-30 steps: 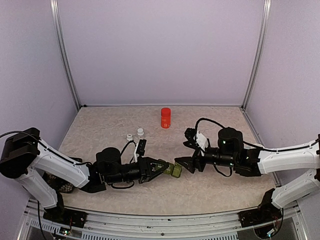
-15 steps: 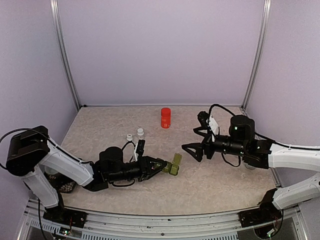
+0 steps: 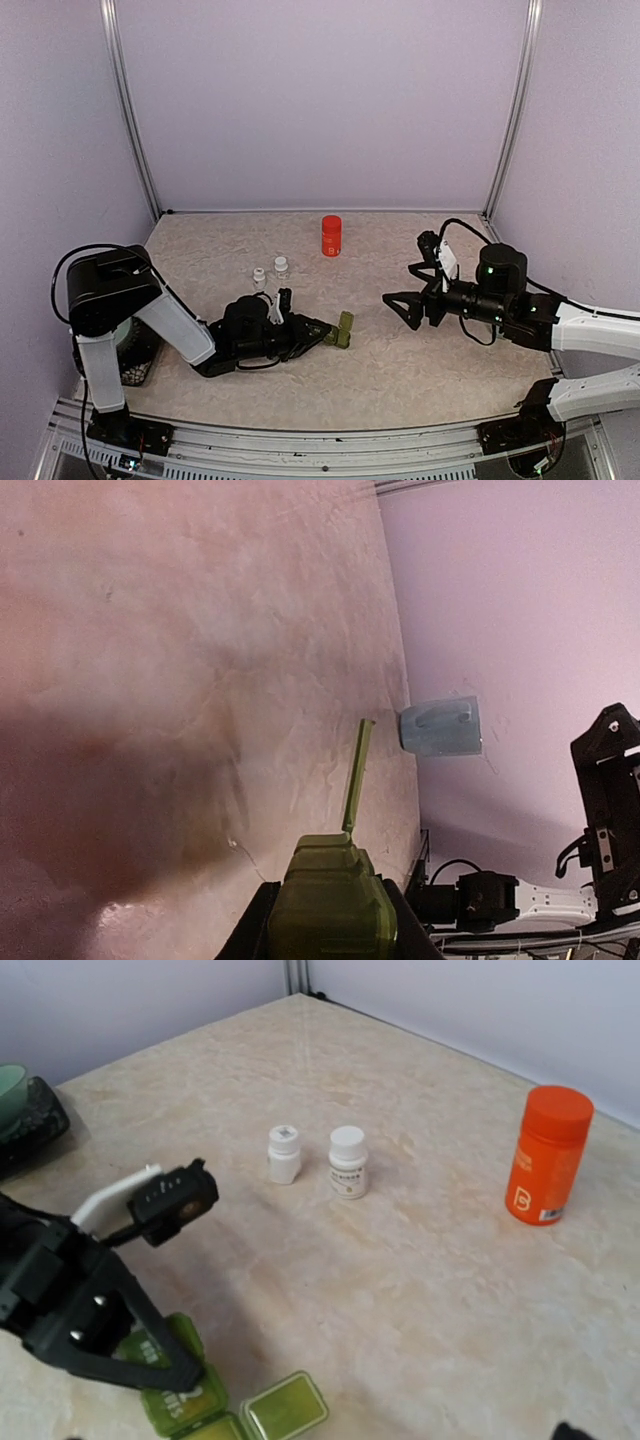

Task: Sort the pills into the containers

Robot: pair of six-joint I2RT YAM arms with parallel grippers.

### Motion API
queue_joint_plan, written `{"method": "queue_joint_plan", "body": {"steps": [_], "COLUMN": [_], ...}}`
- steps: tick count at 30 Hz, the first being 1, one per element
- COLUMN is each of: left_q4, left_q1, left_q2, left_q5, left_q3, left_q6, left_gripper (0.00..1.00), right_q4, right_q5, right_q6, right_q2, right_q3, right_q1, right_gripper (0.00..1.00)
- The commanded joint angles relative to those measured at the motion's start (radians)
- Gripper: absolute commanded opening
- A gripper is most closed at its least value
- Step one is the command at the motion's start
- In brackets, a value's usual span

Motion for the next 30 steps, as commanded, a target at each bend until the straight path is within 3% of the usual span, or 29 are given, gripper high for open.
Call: {"method": "queue_joint_plan", "body": {"steps": [1,9,15,23,30], "left_q4": [0.031,-0.093,-0.222,-0.231,-0.303], "left_q1": [0.003,-0.006,-0.032,-0.056,-0.098], "left_q2": [0.043,-0.004,-0.051,-0.072,-0.170], "left_q5": [-0.077,-0.258,-0.355,-0.351,-0.365], "left_q3": [0.020,-0.008,0.005,-0.034,-0.090], "left_q6": [-0.042,-0.088,-0.086,-0.137,-0.152], "left_gripper": [0.24,0.27,0.45,0.63,0.88], "right_q4": [-0.003,0.016,0.025,0.023,0.130], "right_q5": [0.024,0.021,0.020,0.095,0.134], "right_q6": [0.019,0.027,0.028,0.003,-0.069], "right_q2": [-0.025,-0.017,-0.011,0.033,0.216], "right_q3": [-0.016,-0.025,-0.021,0.005,0.067], "right_q1": [-0.012,-0.013,-0.014,-0.016,-0.057], "right_gripper": [1.00,1.00,1.00,1.00,1.00]}}
